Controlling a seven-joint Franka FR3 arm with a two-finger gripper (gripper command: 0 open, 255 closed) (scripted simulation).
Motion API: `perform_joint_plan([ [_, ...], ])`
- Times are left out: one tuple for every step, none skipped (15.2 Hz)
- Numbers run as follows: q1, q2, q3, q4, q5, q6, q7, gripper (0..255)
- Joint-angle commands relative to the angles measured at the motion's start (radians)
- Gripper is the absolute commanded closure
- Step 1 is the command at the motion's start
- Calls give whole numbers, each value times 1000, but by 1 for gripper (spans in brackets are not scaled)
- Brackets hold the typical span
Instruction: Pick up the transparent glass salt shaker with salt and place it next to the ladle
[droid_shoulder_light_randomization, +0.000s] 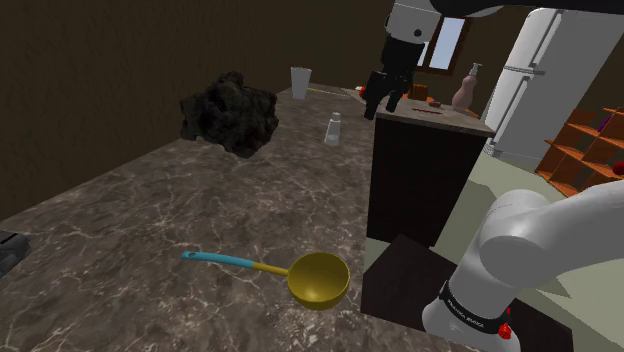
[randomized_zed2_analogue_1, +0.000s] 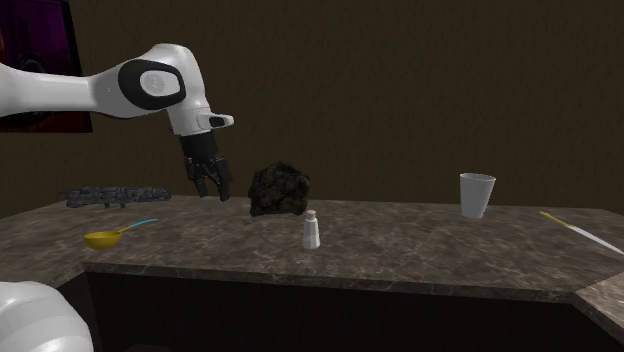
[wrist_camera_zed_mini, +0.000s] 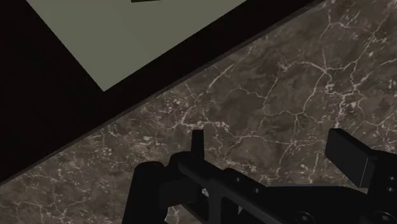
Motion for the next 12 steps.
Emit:
perform_joint_plan([
  [0,0,0,0,0,0,0,0],
  [-3,36,-18,19,-3,12,-18,0],
  [-6,73,-36,40,-5,23,-36,0],
  [-9,111,-53,61,-6,33,-54,0],
  [-11,149,-71,84,-6,43,-73,0],
  [-12,187,-88,109,-5,51,-91,0],
  [-14,226,-104,135,-2,58,-110,0],
  [-15,265,-120,162,1,64,-128,0],
  [-16,305,-136,190,6,69,-147,0],
  [-17,345,-152,220,11,72,-167,0],
  [-17,386,-167,251,18,75,-186,0],
  [-19,427,-182,284,26,76,-206,0],
])
